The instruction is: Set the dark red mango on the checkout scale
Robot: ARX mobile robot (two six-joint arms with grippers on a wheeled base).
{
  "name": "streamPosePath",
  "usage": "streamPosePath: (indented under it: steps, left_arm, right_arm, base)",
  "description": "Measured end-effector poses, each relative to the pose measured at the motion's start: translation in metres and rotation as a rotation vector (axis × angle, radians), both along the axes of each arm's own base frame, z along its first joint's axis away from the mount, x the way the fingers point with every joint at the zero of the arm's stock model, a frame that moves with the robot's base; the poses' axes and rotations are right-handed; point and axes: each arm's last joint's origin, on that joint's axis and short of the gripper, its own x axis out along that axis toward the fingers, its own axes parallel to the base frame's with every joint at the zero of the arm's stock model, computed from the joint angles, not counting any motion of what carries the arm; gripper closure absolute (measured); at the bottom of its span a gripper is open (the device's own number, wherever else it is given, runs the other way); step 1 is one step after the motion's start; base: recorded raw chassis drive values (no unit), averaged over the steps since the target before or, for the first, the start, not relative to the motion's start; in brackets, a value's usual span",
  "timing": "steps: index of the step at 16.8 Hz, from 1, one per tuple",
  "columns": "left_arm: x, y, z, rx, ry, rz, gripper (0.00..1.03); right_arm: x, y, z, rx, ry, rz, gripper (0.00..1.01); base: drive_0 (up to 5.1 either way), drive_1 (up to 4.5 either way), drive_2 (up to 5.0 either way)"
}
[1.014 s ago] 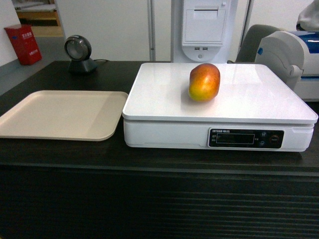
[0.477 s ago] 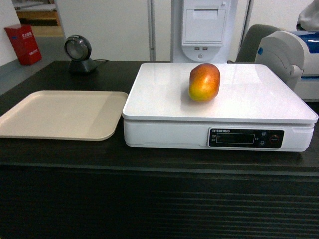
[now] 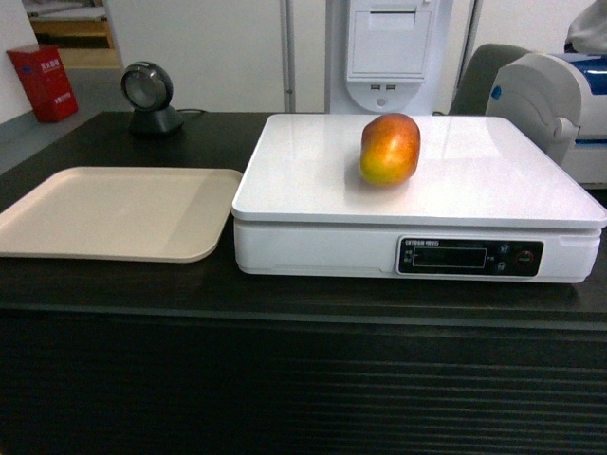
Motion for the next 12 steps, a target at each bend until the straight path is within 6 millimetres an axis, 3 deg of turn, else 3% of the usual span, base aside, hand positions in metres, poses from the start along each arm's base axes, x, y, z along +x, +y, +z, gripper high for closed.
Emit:
streamPosePath:
  steps: [12]
  left_arm:
    - [0.0000,0.0000,-0.0003,0.000,0.002,0.000,0.05]
  right_arm:
    - [0.0000,0.0000,-0.0001,0.000,0.001,0.000,0.03]
  base:
    - [0.0,0.00,0.0]
